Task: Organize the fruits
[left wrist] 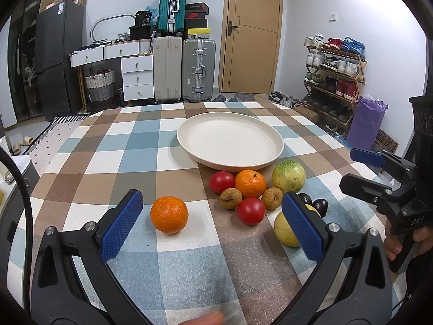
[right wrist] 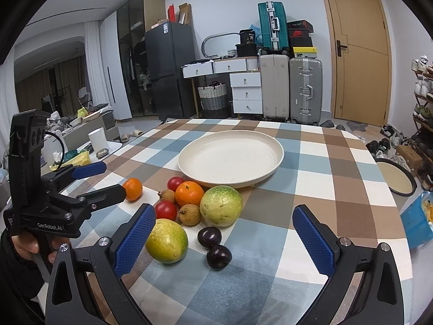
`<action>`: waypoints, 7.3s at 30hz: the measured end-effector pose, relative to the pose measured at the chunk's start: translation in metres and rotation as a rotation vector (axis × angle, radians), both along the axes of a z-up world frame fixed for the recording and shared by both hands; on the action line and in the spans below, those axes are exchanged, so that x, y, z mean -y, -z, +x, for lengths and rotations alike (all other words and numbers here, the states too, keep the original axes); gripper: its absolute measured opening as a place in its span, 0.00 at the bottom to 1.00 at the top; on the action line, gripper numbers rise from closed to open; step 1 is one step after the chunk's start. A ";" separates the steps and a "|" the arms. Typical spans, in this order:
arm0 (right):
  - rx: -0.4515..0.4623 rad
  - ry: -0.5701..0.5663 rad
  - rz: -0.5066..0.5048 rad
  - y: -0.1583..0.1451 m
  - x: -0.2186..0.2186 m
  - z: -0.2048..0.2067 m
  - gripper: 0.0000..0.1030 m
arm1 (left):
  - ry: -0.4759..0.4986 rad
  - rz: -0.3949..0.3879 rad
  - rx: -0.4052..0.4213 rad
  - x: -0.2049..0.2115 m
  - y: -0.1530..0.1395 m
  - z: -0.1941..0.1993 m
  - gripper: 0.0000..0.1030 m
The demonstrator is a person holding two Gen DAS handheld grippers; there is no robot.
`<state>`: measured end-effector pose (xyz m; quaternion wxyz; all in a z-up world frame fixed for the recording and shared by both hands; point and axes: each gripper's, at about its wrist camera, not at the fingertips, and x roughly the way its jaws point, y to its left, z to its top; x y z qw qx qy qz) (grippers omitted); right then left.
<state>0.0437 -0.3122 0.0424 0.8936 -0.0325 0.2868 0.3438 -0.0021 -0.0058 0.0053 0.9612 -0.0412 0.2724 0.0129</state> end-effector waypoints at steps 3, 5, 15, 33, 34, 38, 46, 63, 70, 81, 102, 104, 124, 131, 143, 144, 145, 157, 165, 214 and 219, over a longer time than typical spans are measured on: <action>-0.008 0.007 0.002 -0.001 0.001 0.002 1.00 | 0.001 0.000 -0.002 0.000 0.000 0.000 0.99; -0.014 0.009 -0.002 -0.002 0.000 0.004 1.00 | 0.001 0.000 -0.001 0.000 0.000 0.000 0.99; -0.058 0.022 -0.010 0.001 0.001 0.012 1.00 | 0.007 -0.012 -0.033 0.005 0.007 0.007 0.99; -0.241 -0.004 -0.196 0.026 -0.001 0.028 0.85 | 0.173 -0.018 -0.122 0.035 0.012 0.011 0.99; -0.260 -0.017 -0.194 0.028 -0.001 0.029 0.85 | 0.186 -0.021 -0.131 0.037 0.014 0.012 0.99; -0.299 -0.042 -0.211 0.036 -0.002 0.030 0.69 | 0.238 -0.026 -0.161 0.049 0.018 0.015 0.97; -0.298 -0.106 -0.258 0.037 -0.013 0.025 0.67 | 0.271 0.016 -0.227 0.069 0.030 0.030 0.75; -0.248 -0.171 -0.285 0.038 -0.026 0.020 0.37 | 0.318 -0.039 -0.230 0.067 0.029 0.033 0.48; -0.255 -0.203 -0.244 0.036 -0.023 0.017 0.25 | 0.301 -0.085 -0.192 0.053 0.017 0.028 0.27; -0.233 -0.180 -0.214 0.026 -0.012 0.013 0.25 | 0.278 -0.074 -0.234 0.049 0.023 0.030 0.59; -0.208 -0.147 -0.151 0.014 -0.004 0.015 0.25 | 0.271 -0.066 -0.224 0.054 0.025 0.037 0.48; -0.198 -0.137 -0.137 0.011 -0.005 0.017 0.25 | 0.261 -0.061 -0.200 0.050 0.018 0.036 0.48; -0.131 -0.079 -0.008 -0.015 -0.029 0.061 0.25 | 0.111 -0.036 -0.067 0.004 -0.010 0.086 0.48; -0.142 -0.062 -0.006 -0.013 -0.036 0.081 0.25 | 0.104 -0.032 -0.075 0.000 -0.003 0.111 0.48; -0.169 -0.041 -0.026 0.002 -0.049 0.111 0.25 | 0.077 -0.079 -0.107 -0.014 0.019 0.141 0.48; -0.173 -0.037 -0.025 0.003 -0.048 0.112 0.25 | 0.074 -0.083 -0.115 -0.015 0.021 0.143 0.48; -0.180 -0.036 -0.027 0.005 -0.048 0.114 0.25 | 0.073 -0.088 -0.121 -0.016 0.024 0.144 0.48; -0.231 -0.033 -0.054 0.019 -0.052 0.125 0.25 | 0.077 -0.085 -0.139 -0.016 0.027 0.146 0.48; -0.216 -0.042 -0.076 0.025 -0.056 0.123 0.29 | 0.081 -0.088 -0.154 -0.016 0.028 0.148 0.48; -0.241 -0.049 0.002 0.015 -0.031 0.103 1.00 | 0.051 0.021 -0.098 -0.017 0.012 0.099 0.99; -0.283 -0.076 -0.014 0.019 -0.031 0.104 1.00 | 0.007 -0.024 -0.138 -0.040 0.015 0.085 0.99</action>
